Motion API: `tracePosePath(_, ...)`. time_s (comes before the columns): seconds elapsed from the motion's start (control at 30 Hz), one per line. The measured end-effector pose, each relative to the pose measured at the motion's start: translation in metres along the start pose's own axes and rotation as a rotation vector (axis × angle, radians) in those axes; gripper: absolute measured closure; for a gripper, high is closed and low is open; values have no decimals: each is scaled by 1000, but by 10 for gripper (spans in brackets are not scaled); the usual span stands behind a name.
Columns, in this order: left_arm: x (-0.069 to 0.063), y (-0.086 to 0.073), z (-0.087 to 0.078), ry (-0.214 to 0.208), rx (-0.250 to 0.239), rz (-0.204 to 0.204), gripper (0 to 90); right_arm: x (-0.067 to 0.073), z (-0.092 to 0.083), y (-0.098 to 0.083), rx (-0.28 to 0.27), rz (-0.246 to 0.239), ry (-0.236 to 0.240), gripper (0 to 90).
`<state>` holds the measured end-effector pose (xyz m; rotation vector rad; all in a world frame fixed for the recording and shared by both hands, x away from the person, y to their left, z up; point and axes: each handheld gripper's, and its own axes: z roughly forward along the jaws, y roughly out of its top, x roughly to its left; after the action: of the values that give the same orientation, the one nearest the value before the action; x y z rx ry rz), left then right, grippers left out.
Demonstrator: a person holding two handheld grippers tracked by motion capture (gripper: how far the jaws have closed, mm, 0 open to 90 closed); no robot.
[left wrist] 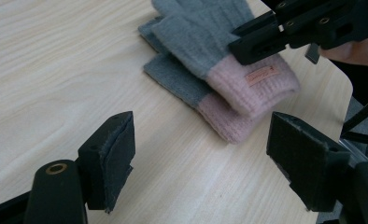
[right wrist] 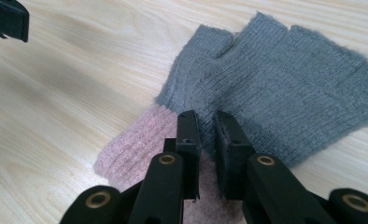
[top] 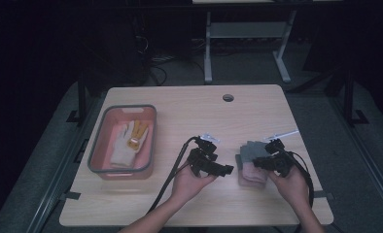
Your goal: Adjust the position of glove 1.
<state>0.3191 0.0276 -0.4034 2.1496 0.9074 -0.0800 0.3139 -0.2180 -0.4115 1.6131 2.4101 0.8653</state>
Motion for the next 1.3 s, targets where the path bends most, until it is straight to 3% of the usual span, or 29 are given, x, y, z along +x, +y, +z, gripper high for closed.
tracePosePath(0.17,-2,0,3,-6,10,-3,238,0,10,-4,10,-18,1,800)
tracePosePath(0.3,-3,0,9,-17,15,-11,238,-5,16,-9,16,10,18,779)
tracePosePath(0.4,-4,0,14,-30,26,-20,240,-7,16,-11,14,20,26,736)
tracePosePath(0.63,-5,1,29,-41,60,-59,291,-9,12,-11,-4,-8,37,603)
tracePosePath(0.83,-4,5,40,-90,59,-117,317,-21,-1,-14,-49,49,48,532)
tracePosePath(1.0,-3,11,48,-87,53,-141,351,-34,-7,-20,-64,98,56,488)
tracePosePath(1.07,-3,12,53,-100,48,-177,367,-38,-6,-22,-61,105,48,471)
tracePosePath(1.3,-4,9,68,-86,88,-192,415,-46,-1,-29,-54,159,62,468)
